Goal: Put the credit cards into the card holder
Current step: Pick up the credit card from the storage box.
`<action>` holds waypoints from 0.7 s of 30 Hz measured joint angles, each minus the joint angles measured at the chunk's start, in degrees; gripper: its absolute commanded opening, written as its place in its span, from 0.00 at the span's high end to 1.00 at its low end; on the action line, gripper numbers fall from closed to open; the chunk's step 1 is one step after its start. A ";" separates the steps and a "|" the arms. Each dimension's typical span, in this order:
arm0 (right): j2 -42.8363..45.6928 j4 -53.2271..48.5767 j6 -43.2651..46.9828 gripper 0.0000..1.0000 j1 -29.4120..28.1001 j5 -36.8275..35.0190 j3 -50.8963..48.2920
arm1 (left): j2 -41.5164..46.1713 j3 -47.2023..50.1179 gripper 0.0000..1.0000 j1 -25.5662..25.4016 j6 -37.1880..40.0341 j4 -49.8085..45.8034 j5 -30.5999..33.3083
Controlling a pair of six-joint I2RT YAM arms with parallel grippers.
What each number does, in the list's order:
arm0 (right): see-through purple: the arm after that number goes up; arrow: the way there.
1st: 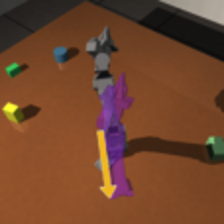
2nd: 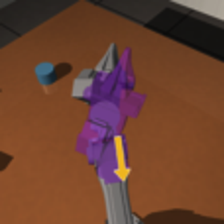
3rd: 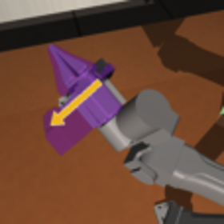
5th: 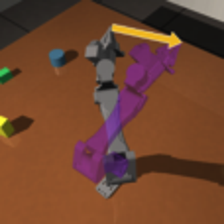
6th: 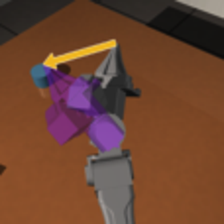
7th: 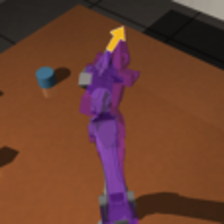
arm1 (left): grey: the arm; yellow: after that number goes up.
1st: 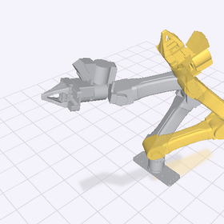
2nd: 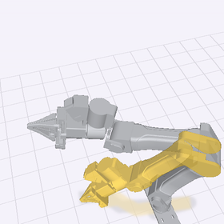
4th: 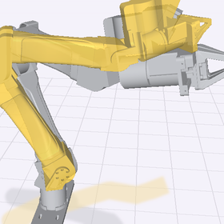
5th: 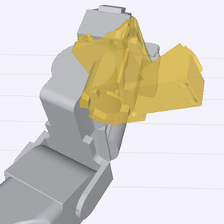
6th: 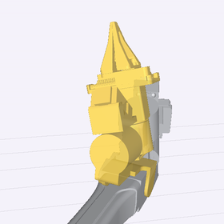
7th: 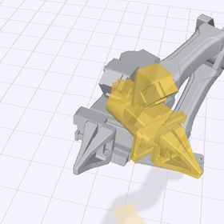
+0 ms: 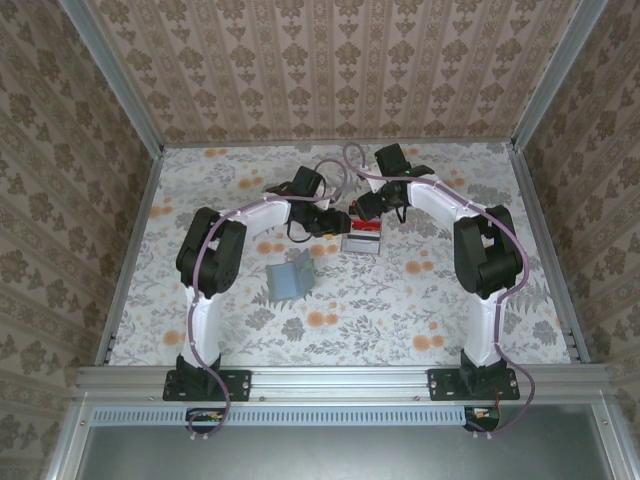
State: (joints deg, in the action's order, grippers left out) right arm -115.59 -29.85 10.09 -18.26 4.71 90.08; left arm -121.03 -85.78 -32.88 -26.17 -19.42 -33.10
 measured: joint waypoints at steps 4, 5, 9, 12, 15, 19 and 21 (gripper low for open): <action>0.00 0.15 -0.22 0.27 0.00 -0.35 -0.02 | -0.22 0.11 0.51 0.13 -0.17 0.98 -0.35; 0.00 0.31 -0.39 0.27 0.00 -0.50 -0.02 | -0.35 0.15 0.51 0.20 -0.20 1.31 -0.55; 0.26 1.62 -0.94 0.28 0.00 -1.33 -0.66 | -0.96 0.20 0.51 0.55 -0.42 2.86 -1.68; 0.94 2.78 -1.14 0.28 0.07 -2.01 -1.31 | -1.18 0.33 0.52 0.70 -0.83 3.72 -2.36; 1.51 3.23 -1.29 0.29 0.28 -2.54 -1.33 | -1.20 0.70 0.52 0.72 -1.09 4.46 -2.78; 1.86 3.93 -1.31 0.31 0.44 -2.82 -1.33 | -1.20 0.98 0.52 0.72 -1.25 5.05 -2.91; 1.86 3.93 -1.42 0.33 0.44 -2.64 -1.33 | -1.20 1.03 0.52 0.72 -1.25 5.18 -2.99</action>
State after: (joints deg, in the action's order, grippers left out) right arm -113.73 -25.91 8.67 -17.82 2.07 88.75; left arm -122.23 -84.75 -32.16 -27.42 -14.24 -36.10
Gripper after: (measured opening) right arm 0.685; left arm 0.485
